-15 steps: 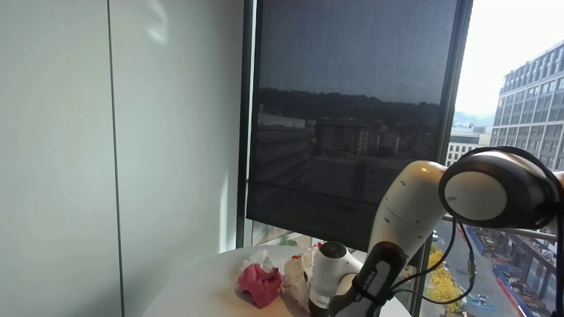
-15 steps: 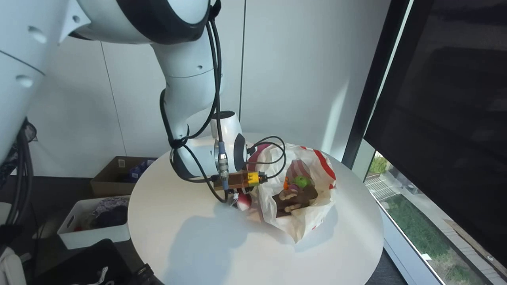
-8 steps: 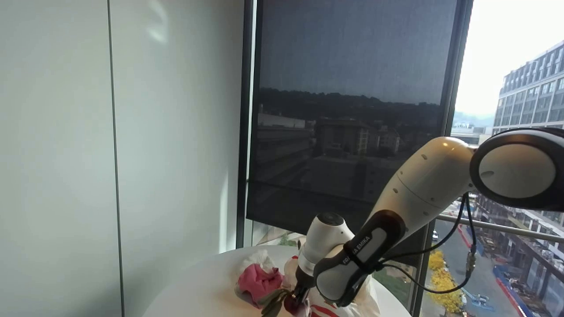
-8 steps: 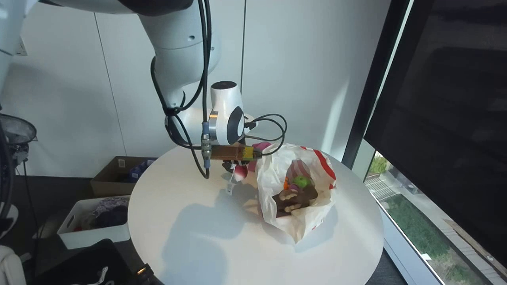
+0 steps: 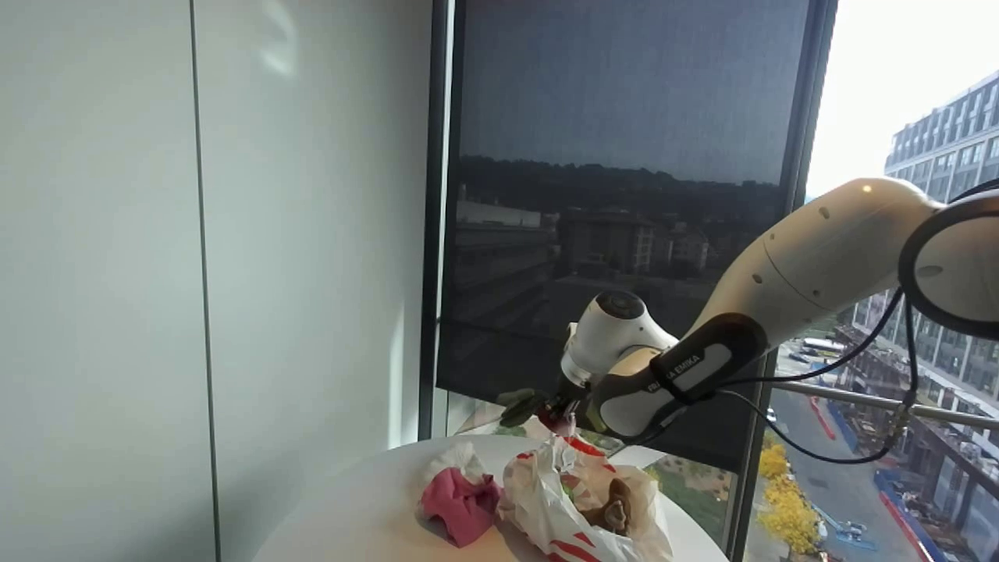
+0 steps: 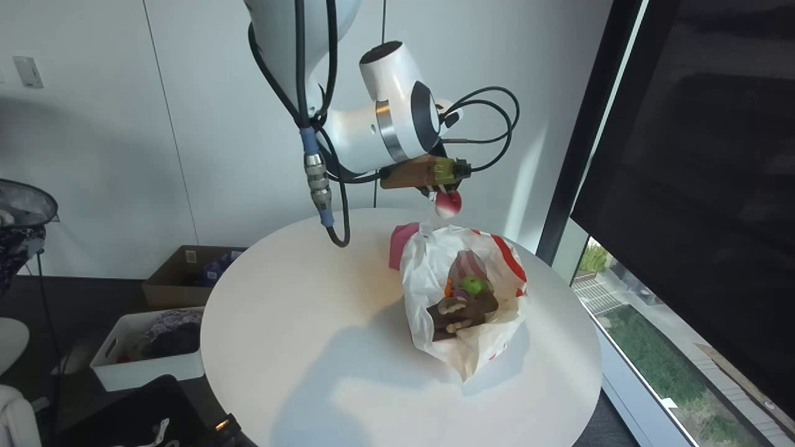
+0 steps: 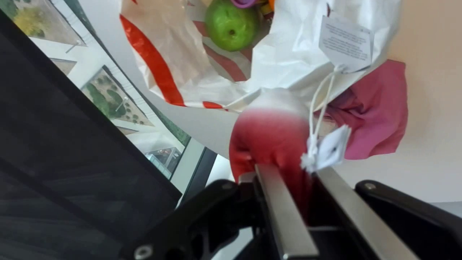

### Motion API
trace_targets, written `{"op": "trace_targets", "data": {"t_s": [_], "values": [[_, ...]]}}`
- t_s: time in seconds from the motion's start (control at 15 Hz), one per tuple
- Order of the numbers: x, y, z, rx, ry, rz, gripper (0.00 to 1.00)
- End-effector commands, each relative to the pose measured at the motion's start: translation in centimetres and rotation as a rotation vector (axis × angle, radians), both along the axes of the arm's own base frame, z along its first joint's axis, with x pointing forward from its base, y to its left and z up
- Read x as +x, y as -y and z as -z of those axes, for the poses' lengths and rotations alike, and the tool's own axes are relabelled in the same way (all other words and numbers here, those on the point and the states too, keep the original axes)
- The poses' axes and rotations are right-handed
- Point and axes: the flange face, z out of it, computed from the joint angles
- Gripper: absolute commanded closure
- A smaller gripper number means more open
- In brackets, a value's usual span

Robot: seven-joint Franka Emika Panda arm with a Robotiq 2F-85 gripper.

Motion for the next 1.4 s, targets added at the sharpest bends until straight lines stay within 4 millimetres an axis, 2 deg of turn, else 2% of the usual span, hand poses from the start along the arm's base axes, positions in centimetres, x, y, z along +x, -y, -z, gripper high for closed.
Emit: {"op": "trace_targets", "data": {"t_s": [0.0, 0.2, 0.33, 0.53, 0.73, 1.0, 1.33], "values": [[1.2, 2.9, -1.4, -0.113, 0.073, 0.105, 0.92], [0.9, 4.5, 0.0, -0.243, 0.042, 0.135, 0.92], [0.5, 4.5, 1.3, -0.372, 0.014, 0.109, 0.93], [-0.4, 4.2, 1.7, -0.547, -0.021, 0.077, 0.92], [-1.0, 4.1, 3.7, -0.701, -0.083, 0.077, 0.92], [-1.4, 4.3, 5.2, -0.786, -0.129, 0.067, 0.92], [-0.6, 5.2, 10.3, -0.757, -0.209, 0.035, 0.93]]}}
